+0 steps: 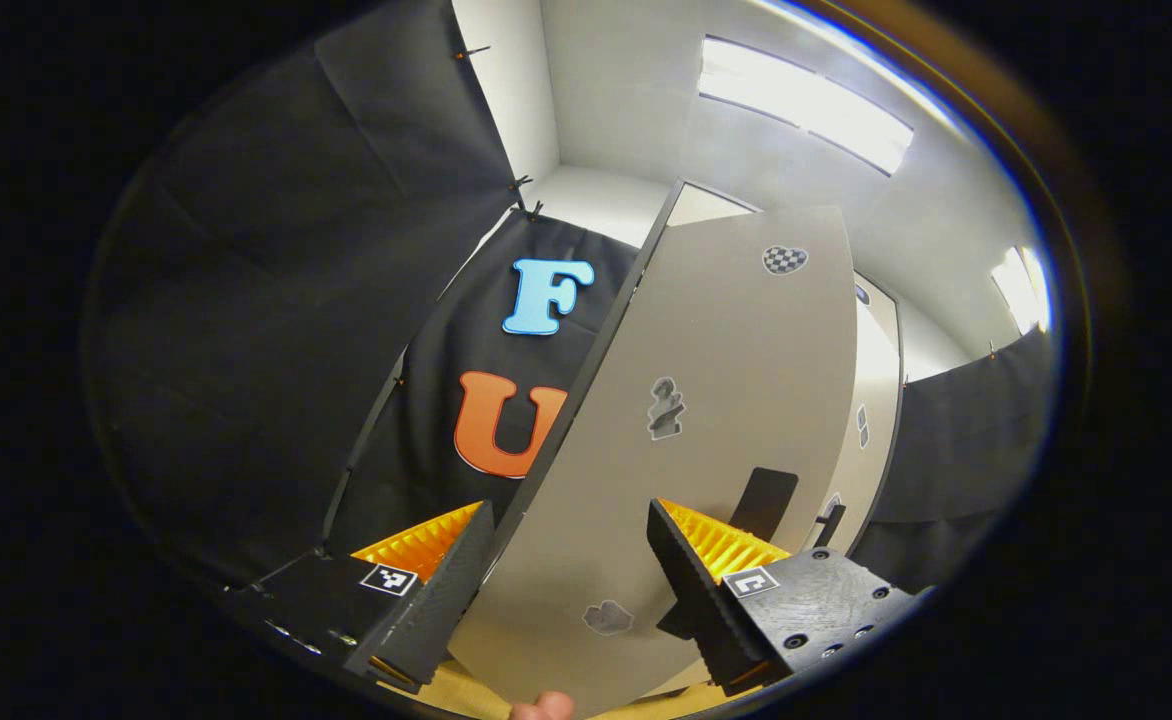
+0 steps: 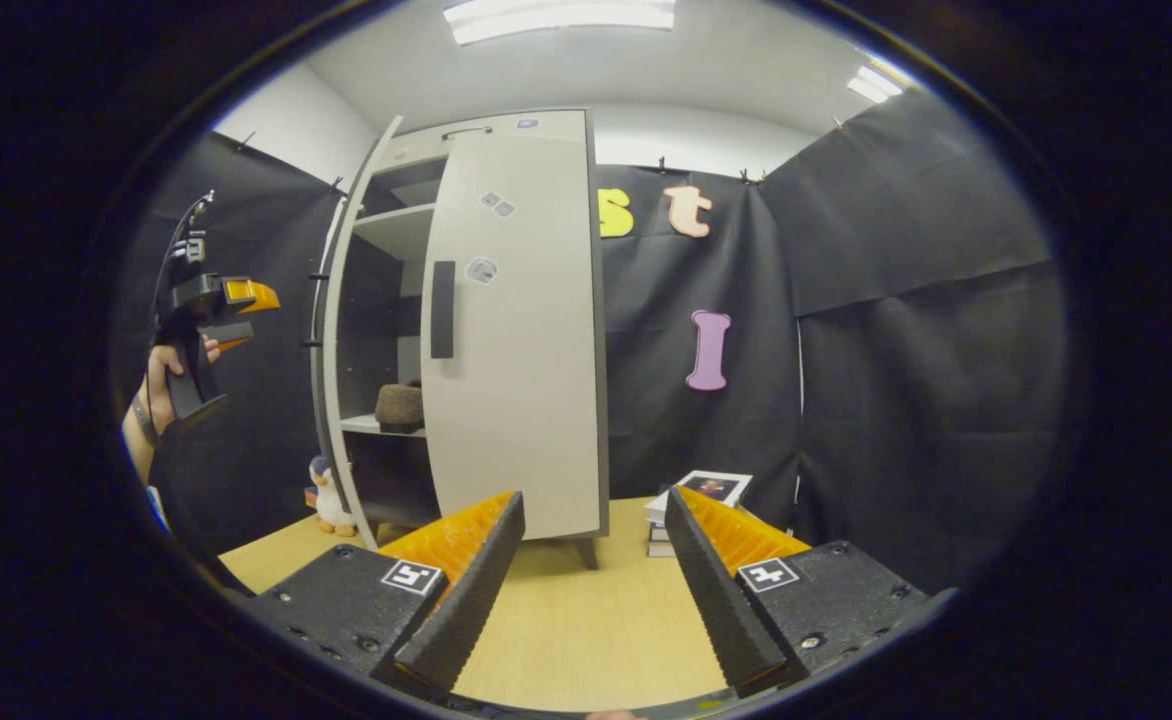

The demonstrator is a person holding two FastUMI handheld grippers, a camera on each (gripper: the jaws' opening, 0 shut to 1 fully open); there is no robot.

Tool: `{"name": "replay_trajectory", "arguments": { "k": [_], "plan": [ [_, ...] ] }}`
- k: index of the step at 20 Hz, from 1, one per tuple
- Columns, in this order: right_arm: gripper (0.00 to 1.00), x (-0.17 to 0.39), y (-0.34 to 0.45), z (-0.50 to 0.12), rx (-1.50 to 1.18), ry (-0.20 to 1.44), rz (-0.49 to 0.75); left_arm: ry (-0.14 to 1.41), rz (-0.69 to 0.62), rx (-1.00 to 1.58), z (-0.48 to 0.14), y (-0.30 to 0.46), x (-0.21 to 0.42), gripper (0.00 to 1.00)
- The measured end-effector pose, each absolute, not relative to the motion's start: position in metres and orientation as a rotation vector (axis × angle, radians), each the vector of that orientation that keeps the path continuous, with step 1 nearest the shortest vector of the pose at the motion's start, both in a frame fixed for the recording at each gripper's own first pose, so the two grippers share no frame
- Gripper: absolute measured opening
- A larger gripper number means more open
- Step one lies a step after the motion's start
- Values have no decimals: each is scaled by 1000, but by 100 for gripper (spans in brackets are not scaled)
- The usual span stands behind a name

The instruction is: Grab one shoe with the right hand and put it into the shoe cabinet, grab the other shoe with the left hand and put it into the shoe cabinet; then close the right door with the right hand and the left door with the left hand.

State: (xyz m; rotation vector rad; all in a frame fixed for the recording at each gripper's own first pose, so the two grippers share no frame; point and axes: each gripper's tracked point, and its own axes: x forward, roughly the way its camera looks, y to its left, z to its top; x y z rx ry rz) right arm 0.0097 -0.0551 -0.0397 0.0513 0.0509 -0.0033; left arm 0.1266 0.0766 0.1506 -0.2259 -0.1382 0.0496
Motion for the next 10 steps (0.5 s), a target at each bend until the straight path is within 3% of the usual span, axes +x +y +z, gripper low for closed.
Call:
{"name": "replay_trajectory", "arguments": {
  "k": [6, 10],
  "plan": [
    [93, 19, -34, -44, 57, 65, 53, -140, 118, 15, 151, 85, 104, 95],
    [93, 25, -21, -44, 72, 60, 75, -92, 24, 26, 128, 47, 81, 95]
  ]
}}
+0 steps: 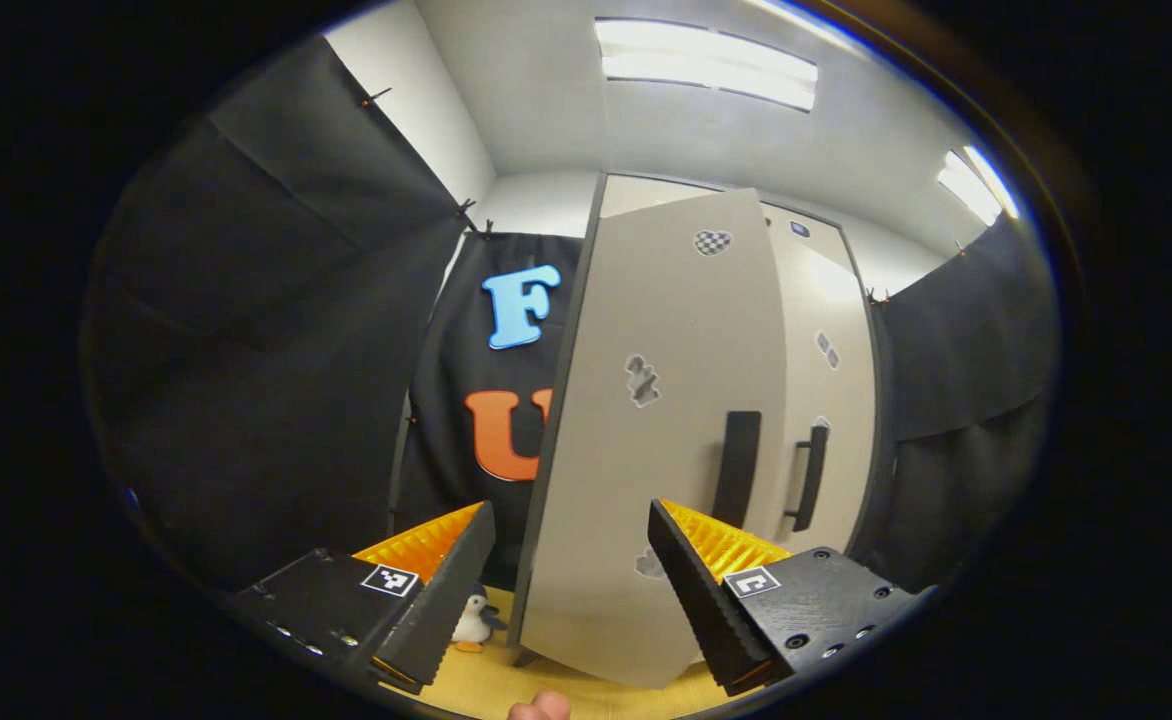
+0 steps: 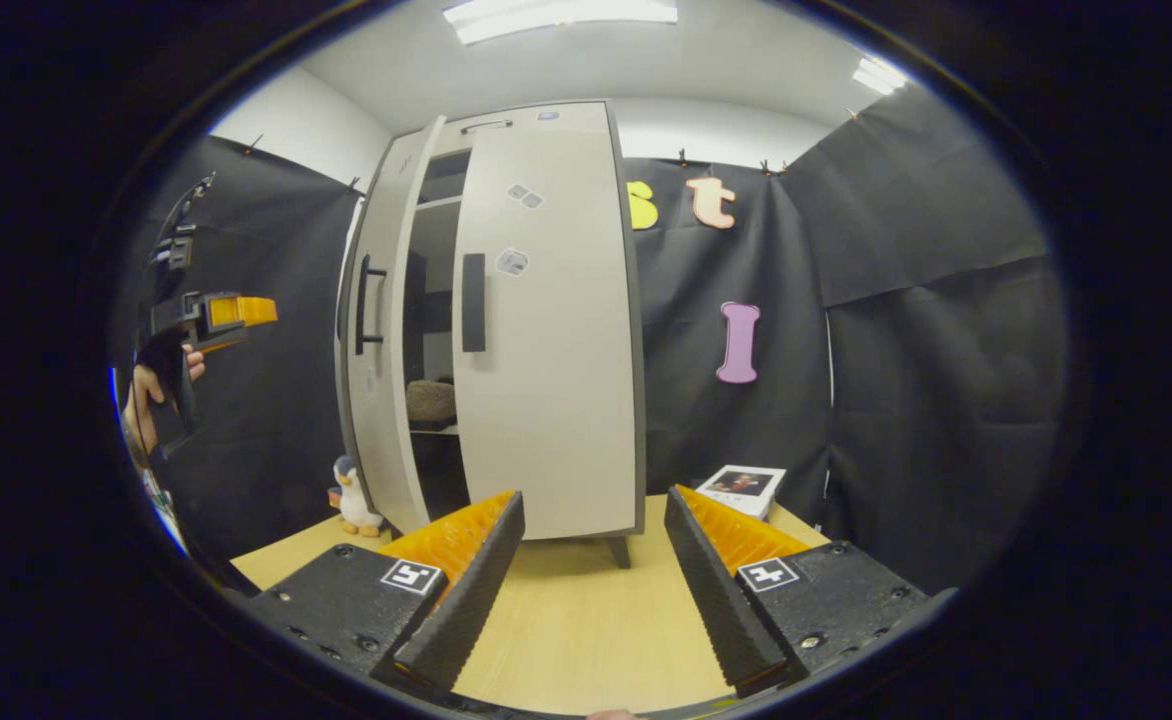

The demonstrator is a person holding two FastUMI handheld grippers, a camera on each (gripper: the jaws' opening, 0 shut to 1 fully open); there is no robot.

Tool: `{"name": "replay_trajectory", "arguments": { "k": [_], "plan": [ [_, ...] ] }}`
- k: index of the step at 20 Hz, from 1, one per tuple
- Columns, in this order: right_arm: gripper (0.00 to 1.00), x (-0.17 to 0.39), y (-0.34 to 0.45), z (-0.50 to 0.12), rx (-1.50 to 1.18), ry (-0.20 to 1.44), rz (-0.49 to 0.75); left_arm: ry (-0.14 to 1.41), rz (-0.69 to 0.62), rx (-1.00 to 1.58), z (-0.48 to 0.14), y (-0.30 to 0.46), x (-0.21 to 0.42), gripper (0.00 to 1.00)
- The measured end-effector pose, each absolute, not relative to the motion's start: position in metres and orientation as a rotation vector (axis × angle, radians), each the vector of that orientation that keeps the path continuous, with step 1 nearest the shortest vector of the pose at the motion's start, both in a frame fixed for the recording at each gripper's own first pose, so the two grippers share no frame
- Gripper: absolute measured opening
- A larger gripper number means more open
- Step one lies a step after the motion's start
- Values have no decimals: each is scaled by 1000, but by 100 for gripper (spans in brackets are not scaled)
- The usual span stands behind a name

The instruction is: Grab one shoe with the right hand and put it into the shoe cabinet, grab the other shoe with the left hand and put it into the shoe cabinet; then close the right door with the right hand and the left door with the left hand.

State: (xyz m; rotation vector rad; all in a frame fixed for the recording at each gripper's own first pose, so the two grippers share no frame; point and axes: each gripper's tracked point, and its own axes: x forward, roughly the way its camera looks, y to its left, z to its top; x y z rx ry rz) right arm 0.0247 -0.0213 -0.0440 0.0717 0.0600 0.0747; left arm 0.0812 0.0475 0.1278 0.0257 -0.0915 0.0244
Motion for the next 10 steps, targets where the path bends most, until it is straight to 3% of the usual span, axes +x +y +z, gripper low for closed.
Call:
{"name": "replay_trajectory", "arguments": {
  "k": [10],
  "plan": [
    [91, 22, -9, -62, 95, 106, 88, -16, 13, -22, 41, 10, 23, 95]
  ]
}}
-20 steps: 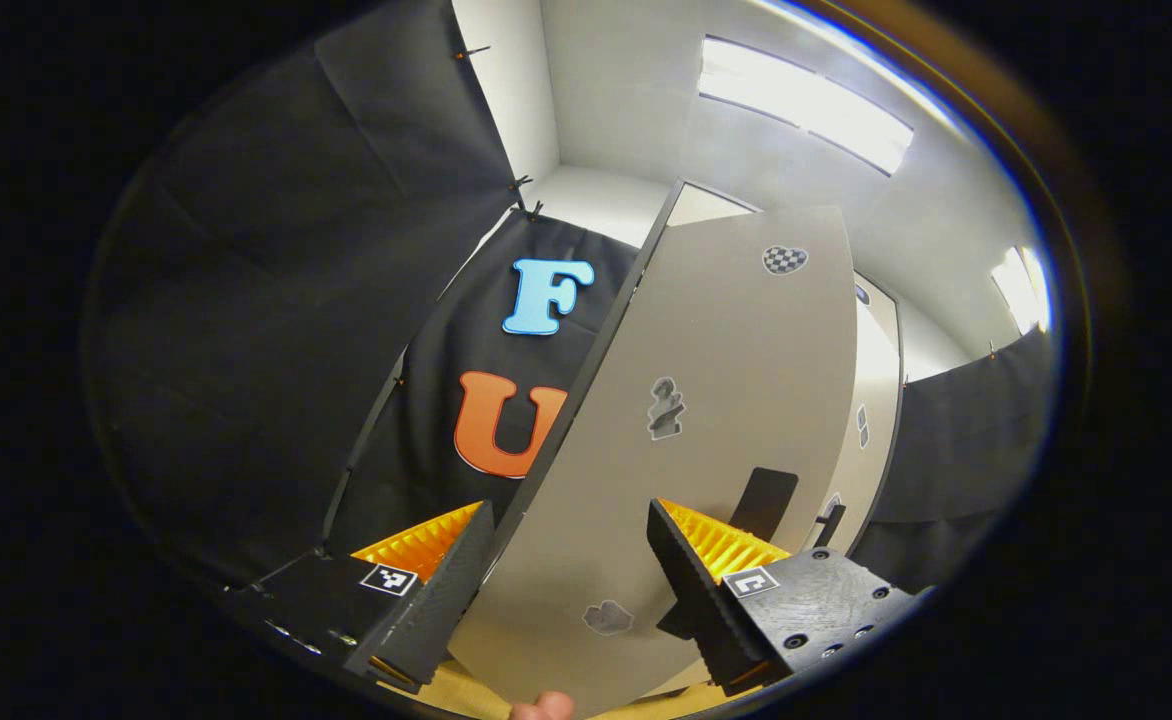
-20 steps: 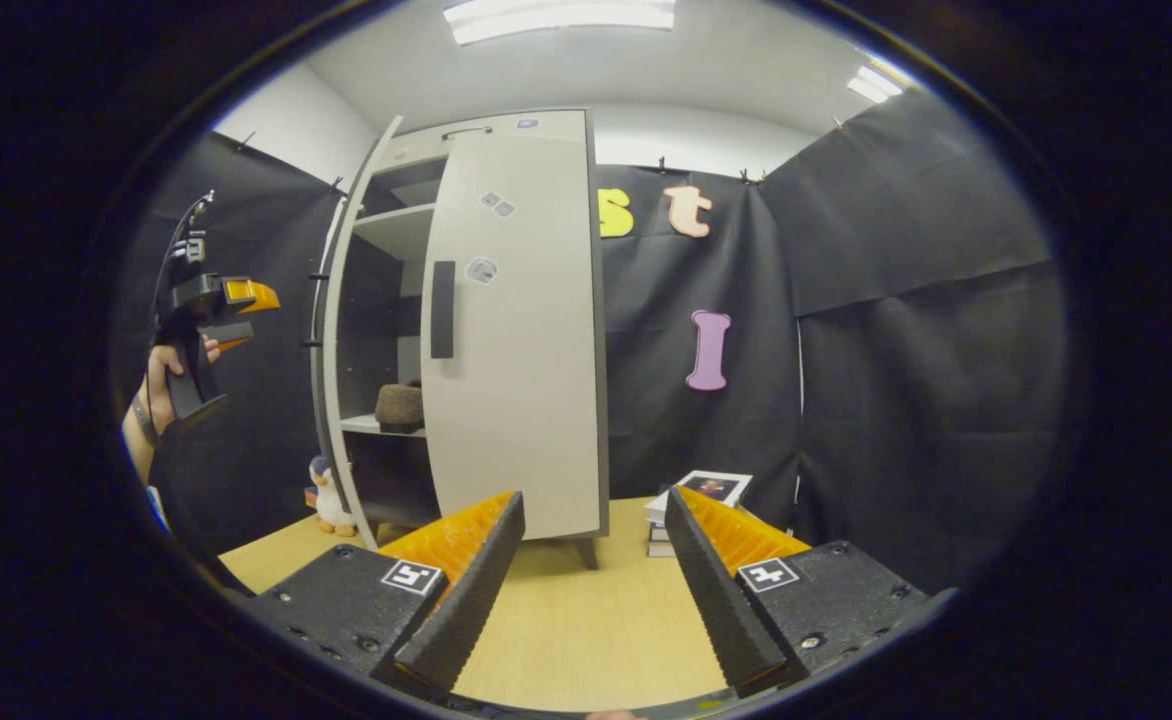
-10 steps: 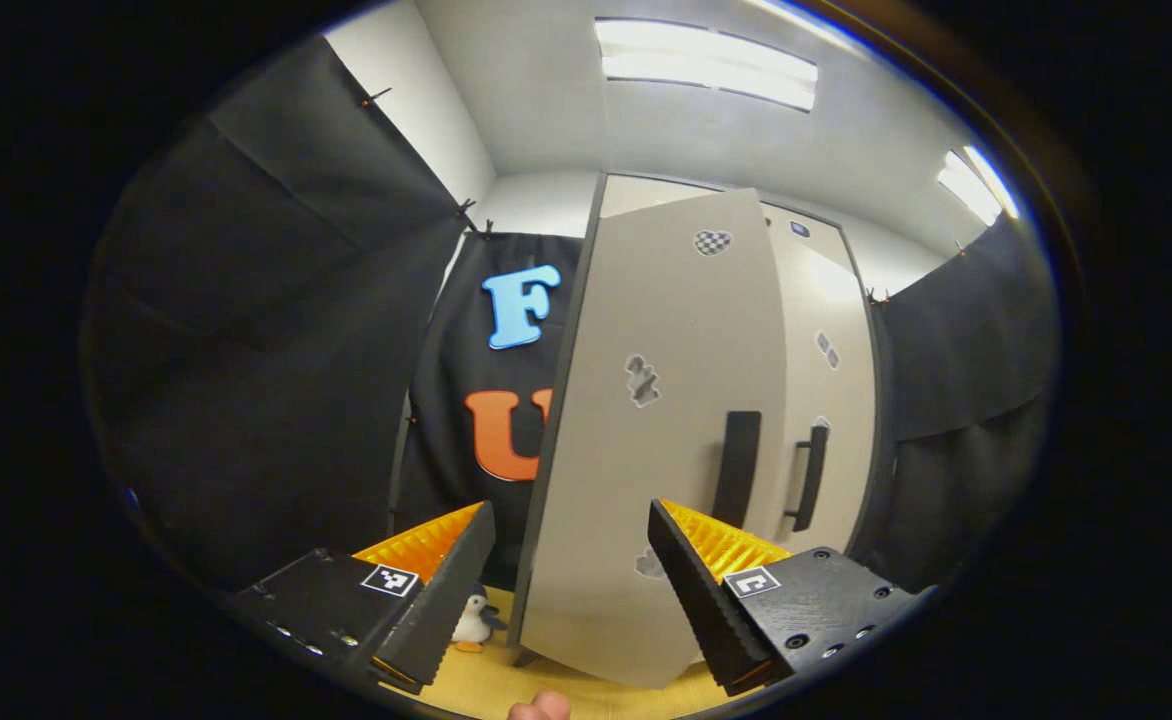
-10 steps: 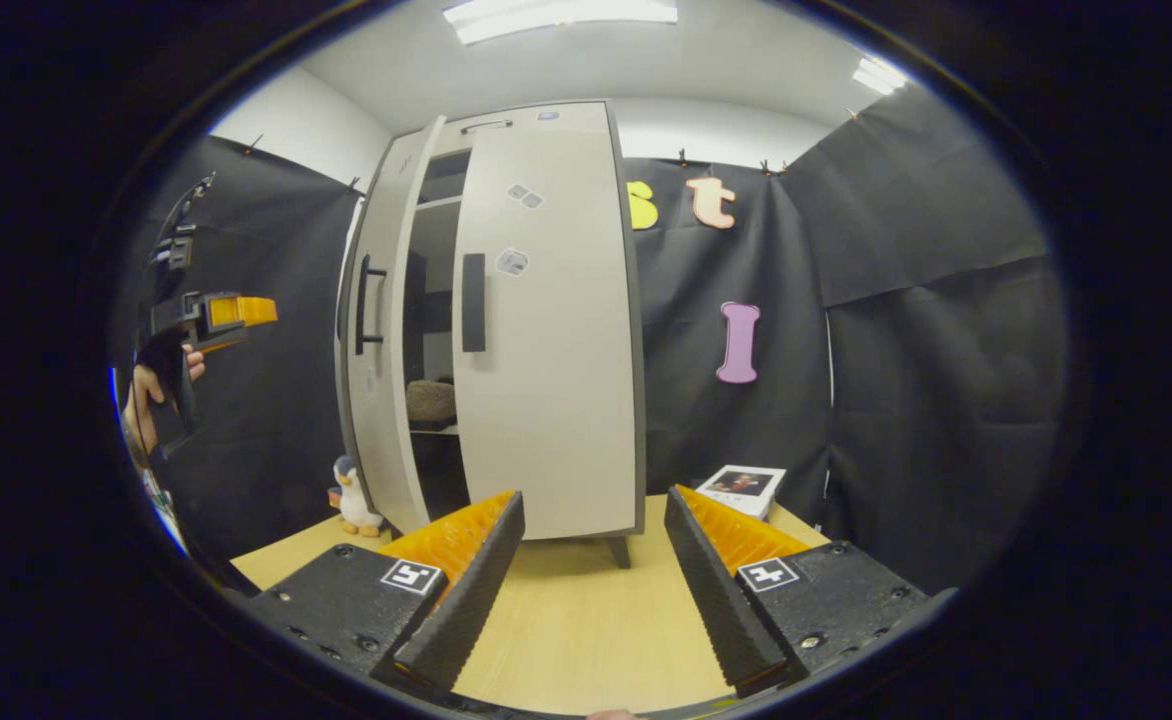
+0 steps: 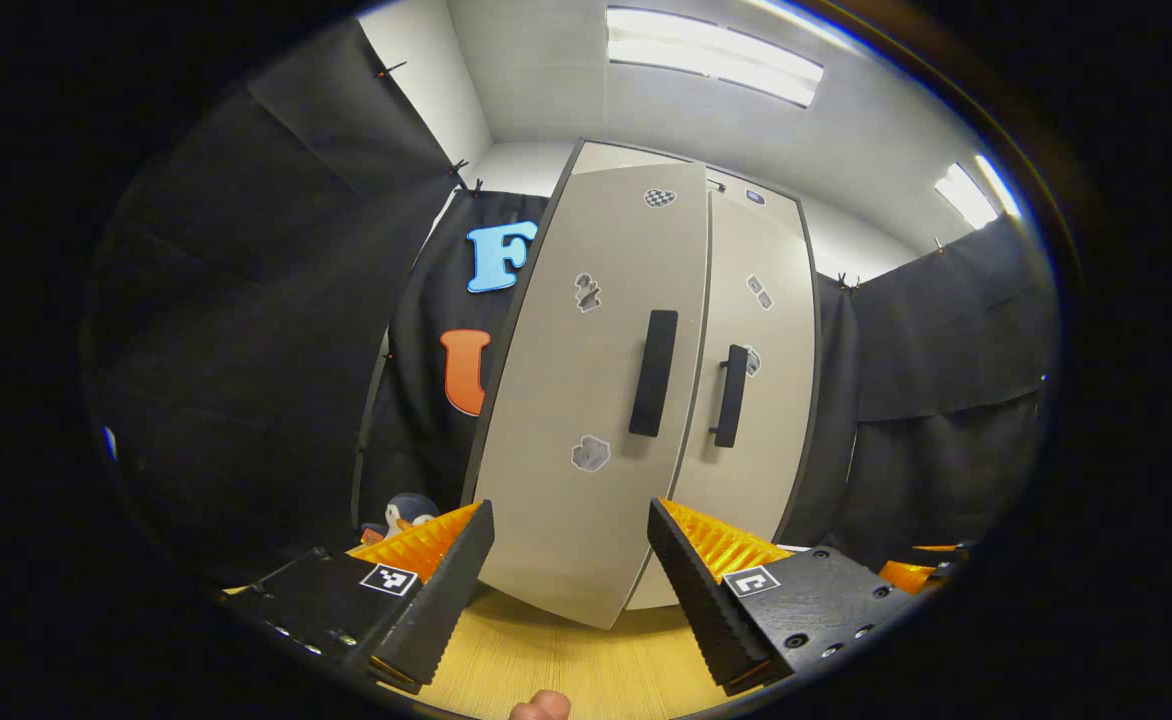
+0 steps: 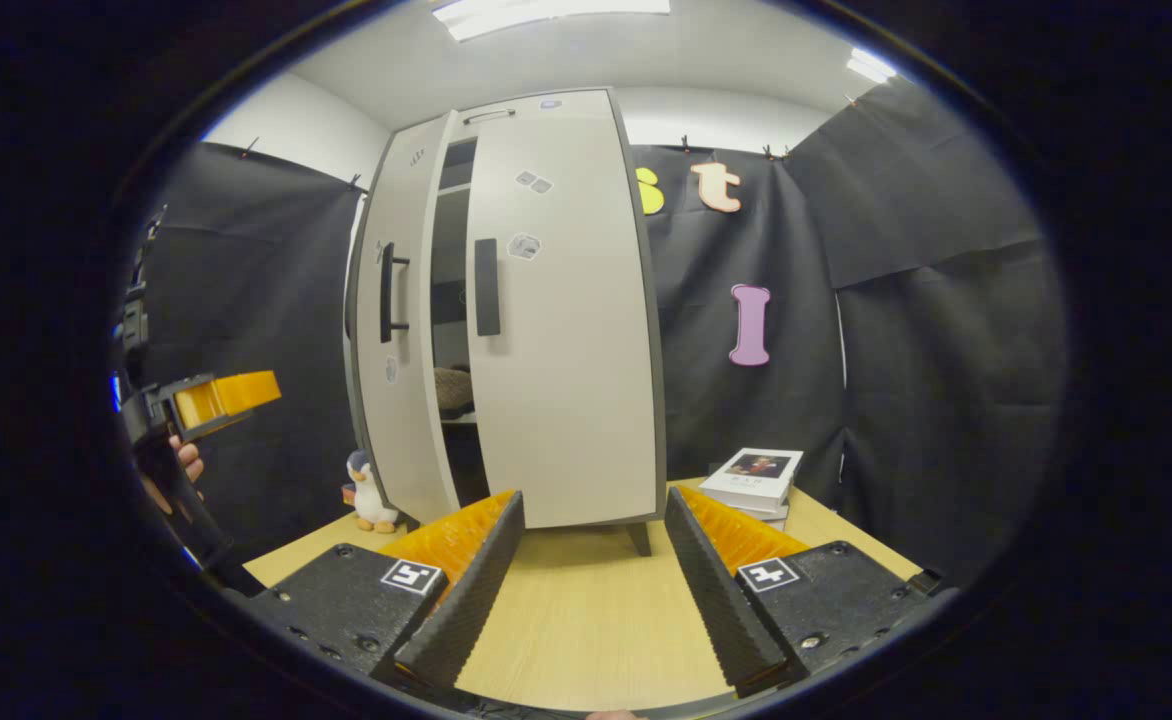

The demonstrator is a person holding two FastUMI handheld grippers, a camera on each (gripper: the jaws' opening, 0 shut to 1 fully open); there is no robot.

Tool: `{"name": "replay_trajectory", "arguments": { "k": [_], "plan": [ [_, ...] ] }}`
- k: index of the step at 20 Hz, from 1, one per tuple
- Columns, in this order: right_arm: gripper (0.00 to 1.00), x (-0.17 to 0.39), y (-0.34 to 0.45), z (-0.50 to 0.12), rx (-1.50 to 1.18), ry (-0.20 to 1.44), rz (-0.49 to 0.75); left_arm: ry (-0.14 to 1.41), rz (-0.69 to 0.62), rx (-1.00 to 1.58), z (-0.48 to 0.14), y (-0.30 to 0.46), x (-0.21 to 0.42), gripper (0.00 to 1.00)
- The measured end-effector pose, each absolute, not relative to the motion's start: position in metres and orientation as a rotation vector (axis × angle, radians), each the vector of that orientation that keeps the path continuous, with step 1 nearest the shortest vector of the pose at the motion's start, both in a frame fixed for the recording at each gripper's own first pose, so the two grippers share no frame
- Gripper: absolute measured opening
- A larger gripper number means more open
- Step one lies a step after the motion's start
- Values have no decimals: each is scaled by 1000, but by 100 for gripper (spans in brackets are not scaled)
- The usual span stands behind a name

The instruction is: Grab one shoe with the right hand and put it into the shoe cabinet, grab the other shoe with the left hand and put it into the shoe cabinet; then close the right door with the right hand and the left door with the left hand.

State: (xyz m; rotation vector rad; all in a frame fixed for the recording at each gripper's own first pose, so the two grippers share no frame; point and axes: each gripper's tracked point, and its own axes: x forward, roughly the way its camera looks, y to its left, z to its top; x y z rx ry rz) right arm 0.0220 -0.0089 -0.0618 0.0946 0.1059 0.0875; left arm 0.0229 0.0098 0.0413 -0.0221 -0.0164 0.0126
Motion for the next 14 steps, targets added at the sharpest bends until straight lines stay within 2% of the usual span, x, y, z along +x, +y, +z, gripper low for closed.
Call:
{"name": "replay_trajectory", "arguments": {
  "k": [5, 14],
  "plan": [
    [93, 20, -17, -70, 116, 126, 53, 50, 27, 48, 10, 5, -1, 95],
    [93, 18, -34, -73, 116, 139, 12, 70, -5, 59, 0, -10, -5, 95]
  ]
}}
